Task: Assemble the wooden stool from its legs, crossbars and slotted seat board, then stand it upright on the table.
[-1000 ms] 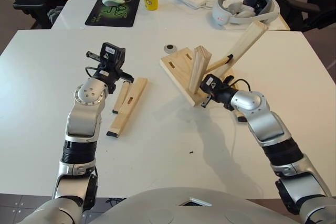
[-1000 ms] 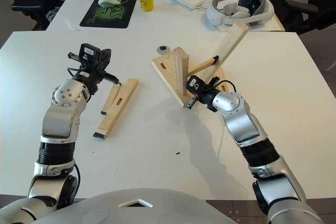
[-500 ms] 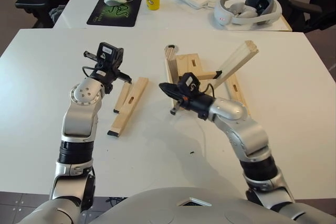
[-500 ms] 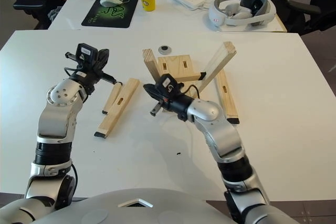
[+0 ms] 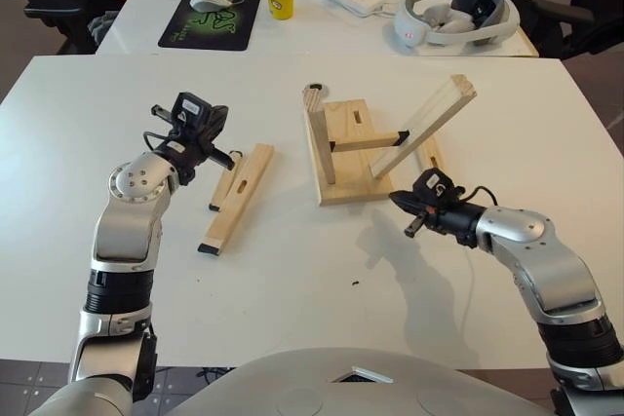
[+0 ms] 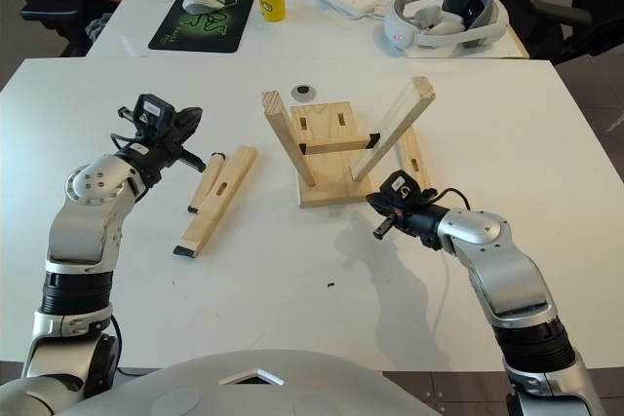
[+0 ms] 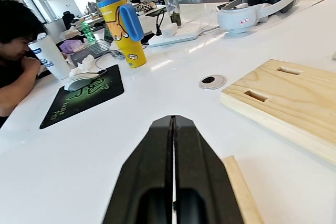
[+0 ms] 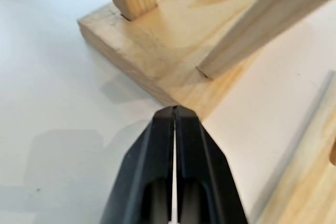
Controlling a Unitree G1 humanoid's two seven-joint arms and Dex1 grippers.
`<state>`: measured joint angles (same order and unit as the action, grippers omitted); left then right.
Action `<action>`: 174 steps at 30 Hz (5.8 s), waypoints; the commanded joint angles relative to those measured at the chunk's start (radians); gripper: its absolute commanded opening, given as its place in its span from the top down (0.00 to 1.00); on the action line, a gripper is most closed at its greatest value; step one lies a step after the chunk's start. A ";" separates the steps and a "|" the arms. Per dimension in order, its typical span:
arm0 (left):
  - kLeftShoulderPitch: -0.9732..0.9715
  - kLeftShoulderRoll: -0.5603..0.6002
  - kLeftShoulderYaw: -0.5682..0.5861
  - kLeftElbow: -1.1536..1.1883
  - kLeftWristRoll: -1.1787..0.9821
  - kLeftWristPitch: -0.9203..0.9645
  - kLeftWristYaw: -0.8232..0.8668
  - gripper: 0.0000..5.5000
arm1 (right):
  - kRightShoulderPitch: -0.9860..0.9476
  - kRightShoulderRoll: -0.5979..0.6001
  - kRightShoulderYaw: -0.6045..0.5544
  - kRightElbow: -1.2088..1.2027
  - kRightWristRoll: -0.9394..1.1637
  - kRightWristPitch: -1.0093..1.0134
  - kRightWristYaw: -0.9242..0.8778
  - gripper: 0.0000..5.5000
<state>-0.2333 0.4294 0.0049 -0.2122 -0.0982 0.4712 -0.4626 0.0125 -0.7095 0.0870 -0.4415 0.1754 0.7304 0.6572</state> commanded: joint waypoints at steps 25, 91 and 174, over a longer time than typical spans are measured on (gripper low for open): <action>-0.030 0.127 -0.360 0.032 0.115 0.052 -0.269 1.00 | -0.129 0.192 0.142 0.422 -0.258 -0.311 -0.191 1.00; -0.106 0.318 -0.189 0.158 0.176 -0.070 -0.519 1.00 | -0.304 0.019 0.034 0.474 -0.266 -0.401 -0.026 1.00; -0.296 0.072 -0.465 0.573 0.327 -0.288 -0.453 1.00 | 0.021 -0.086 0.278 -0.242 -0.090 -0.044 0.338 1.00</action>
<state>-0.5321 0.4823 -0.4356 0.3503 0.1995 0.2109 -0.8967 0.0527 -0.7410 0.3471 -0.6959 0.1274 0.7111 1.0137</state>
